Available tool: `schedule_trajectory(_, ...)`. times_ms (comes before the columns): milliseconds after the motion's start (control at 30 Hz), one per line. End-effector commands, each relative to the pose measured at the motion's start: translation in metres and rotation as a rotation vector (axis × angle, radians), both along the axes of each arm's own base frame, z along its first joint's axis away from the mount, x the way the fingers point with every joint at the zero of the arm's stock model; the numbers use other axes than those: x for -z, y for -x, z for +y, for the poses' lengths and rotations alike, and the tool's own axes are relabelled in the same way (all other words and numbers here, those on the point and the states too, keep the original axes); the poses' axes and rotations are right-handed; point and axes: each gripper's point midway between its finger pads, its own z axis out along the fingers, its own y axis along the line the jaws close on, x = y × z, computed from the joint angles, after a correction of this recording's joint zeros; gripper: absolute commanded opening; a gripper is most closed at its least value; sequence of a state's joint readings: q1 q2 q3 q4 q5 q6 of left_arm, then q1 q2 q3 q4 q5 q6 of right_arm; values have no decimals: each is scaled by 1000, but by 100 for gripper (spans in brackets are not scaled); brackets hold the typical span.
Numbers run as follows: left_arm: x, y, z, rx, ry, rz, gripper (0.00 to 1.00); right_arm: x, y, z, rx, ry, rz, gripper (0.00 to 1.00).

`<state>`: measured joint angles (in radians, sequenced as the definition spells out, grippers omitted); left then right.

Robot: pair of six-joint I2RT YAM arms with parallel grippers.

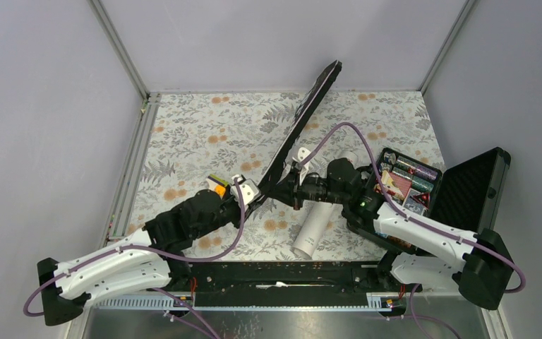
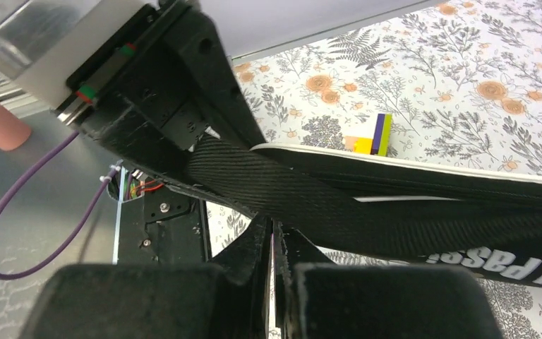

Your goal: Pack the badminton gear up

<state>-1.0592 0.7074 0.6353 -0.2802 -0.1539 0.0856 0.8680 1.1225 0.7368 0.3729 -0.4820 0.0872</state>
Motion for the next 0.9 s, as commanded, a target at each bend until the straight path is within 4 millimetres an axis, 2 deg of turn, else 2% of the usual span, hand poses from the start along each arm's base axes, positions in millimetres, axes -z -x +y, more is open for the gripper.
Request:
schedule_trajectory(0, -50, -12, -13, -28, 148, -58, 23, -23, 33, 8, -123, -50, -85, 0)
schedule_trajectory(200, -55, -14, -16, -27, 163, -51, 22, -1, 41, 15, -123, 27, -101, 0)
schedule_trajectory(367, -56, -17, -17, -36, 172, -34, 20, 8, 52, 29, -145, 26, -62, 0)
schedule_trajectory(567, -59, -16, -19, -26, 187, -25, 20, 41, 24, 34, 29, 75, 30, 0)
schedule_trajectory(667, -50, -17, -17, -34, 161, -14, 21, 43, 10, 30, 125, 55, 55, 0)
schedule_trajectory(700, -46, -17, -17, -38, 150, -8, 23, 40, 6, 26, 158, 50, 51, 2)
schedule_trajectory(733, -40, -18, -14, -51, 136, -3, 24, 37, 1, 20, 201, 51, 45, 9)
schedule_trajectory(867, -19, -19, -7, -78, 94, 27, 23, 32, -14, -13, 353, 74, -3, 44)
